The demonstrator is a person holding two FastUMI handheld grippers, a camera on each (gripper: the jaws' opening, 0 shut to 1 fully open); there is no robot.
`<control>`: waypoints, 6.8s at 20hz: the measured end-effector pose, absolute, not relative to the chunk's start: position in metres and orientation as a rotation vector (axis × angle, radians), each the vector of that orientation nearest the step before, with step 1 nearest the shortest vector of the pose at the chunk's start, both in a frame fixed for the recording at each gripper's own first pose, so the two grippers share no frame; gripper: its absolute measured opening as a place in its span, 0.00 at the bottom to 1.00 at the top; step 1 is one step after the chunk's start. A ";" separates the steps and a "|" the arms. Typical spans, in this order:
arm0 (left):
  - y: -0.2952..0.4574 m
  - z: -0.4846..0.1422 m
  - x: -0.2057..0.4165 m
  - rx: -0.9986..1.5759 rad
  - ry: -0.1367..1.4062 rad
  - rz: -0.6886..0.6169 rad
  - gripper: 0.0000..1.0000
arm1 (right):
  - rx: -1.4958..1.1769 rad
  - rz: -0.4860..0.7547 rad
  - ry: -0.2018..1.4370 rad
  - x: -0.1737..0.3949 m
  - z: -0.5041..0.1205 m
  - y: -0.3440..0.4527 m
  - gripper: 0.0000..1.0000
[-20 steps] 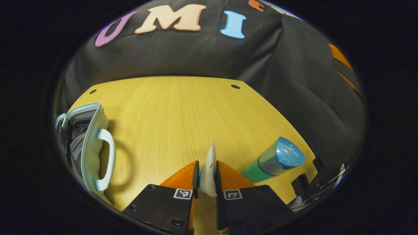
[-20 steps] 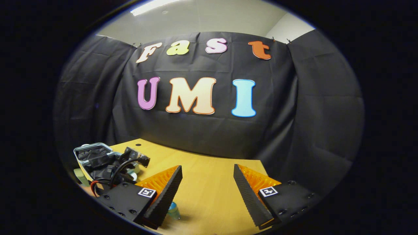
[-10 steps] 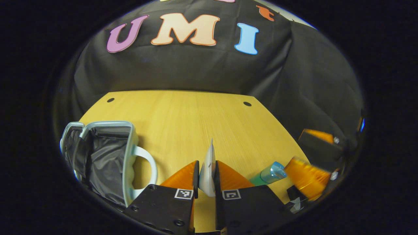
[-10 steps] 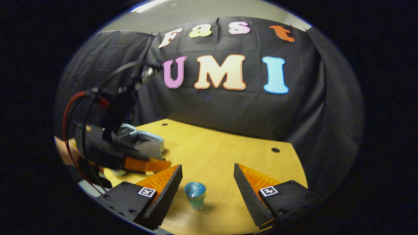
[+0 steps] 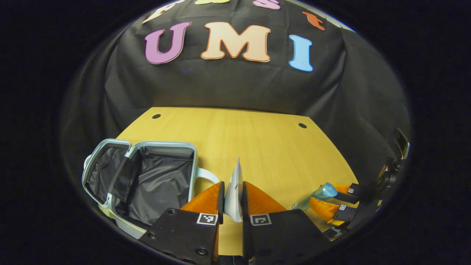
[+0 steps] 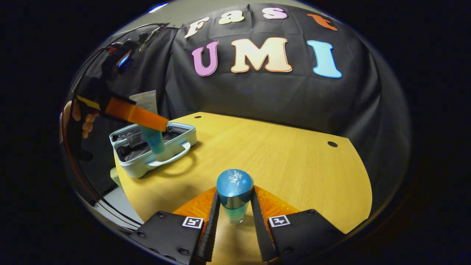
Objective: First open the suitcase, pack the skin care products into it, and then close the suitcase.
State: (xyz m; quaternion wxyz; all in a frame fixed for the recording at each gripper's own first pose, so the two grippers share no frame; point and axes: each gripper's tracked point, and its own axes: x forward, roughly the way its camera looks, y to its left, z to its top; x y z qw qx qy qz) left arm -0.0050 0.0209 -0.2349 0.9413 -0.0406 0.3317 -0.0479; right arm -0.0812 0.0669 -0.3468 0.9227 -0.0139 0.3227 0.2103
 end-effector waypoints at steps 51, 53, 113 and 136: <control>0.571 -0.303 -0.012 -0.281 0.760 0.395 0.90 | 0.291 0.475 0.987 -0.034 -0.348 0.425 0.98; 0.587 -0.309 -0.009 -0.288 0.762 0.422 0.90 | 0.286 0.459 0.951 -0.027 -0.339 0.423 0.98; 0.087 -0.180 0.024 -0.229 0.680 -0.448 0.01 | 0.293 0.288 0.754 -0.056 -0.276 0.143 0.98; 0.060 -0.016 0.027 0.038 0.008 -0.092 0.98 | 0.105 0.055 0.029 0.006 -0.042 0.078 0.98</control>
